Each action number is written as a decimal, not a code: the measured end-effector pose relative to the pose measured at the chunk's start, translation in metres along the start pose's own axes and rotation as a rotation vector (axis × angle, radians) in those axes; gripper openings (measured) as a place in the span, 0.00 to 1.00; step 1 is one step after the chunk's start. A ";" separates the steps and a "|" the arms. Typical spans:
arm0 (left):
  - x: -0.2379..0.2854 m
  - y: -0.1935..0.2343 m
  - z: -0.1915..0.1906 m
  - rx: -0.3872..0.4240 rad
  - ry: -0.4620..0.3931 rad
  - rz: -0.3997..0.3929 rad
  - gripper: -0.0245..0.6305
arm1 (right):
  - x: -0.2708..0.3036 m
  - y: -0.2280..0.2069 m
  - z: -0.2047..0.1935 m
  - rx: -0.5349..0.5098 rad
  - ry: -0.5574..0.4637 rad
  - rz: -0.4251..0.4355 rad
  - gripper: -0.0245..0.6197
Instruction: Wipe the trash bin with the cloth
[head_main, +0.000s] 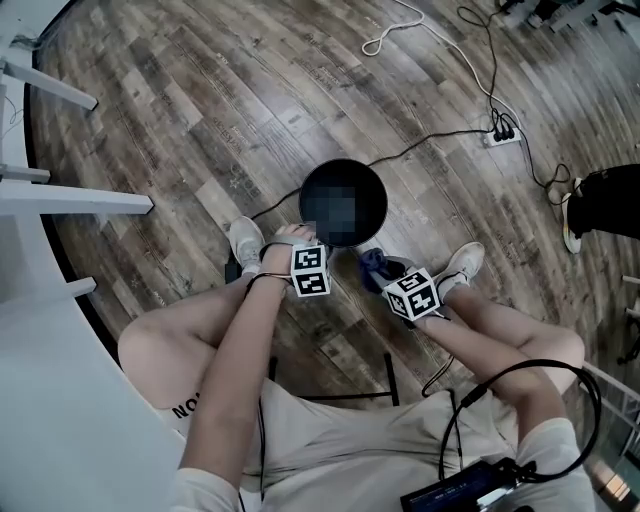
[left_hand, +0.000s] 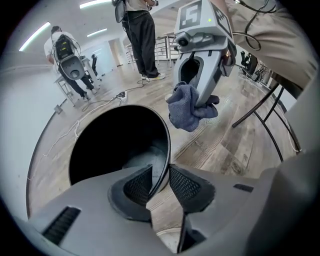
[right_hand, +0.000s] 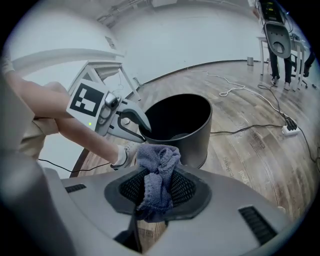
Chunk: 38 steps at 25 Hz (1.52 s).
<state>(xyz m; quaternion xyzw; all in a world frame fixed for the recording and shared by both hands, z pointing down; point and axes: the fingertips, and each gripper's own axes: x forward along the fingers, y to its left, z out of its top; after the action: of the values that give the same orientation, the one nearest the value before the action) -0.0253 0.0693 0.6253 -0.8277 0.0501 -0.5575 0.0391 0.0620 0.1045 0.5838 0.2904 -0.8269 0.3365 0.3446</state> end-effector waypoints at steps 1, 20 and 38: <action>0.001 -0.001 0.001 -0.002 0.001 0.002 0.22 | -0.002 0.003 0.003 0.000 -0.005 0.006 0.20; 0.007 -0.008 0.018 -0.115 0.014 -0.035 0.20 | 0.028 0.005 0.018 -0.066 0.013 -0.013 0.20; 0.002 -0.011 0.019 -0.066 -0.015 -0.084 0.16 | 0.070 -0.014 -0.010 -0.097 0.081 -0.036 0.20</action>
<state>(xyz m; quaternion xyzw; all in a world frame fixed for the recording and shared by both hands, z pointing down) -0.0065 0.0803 0.6210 -0.8342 0.0333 -0.5504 -0.0115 0.0341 0.0859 0.6477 0.2743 -0.8223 0.3013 0.3972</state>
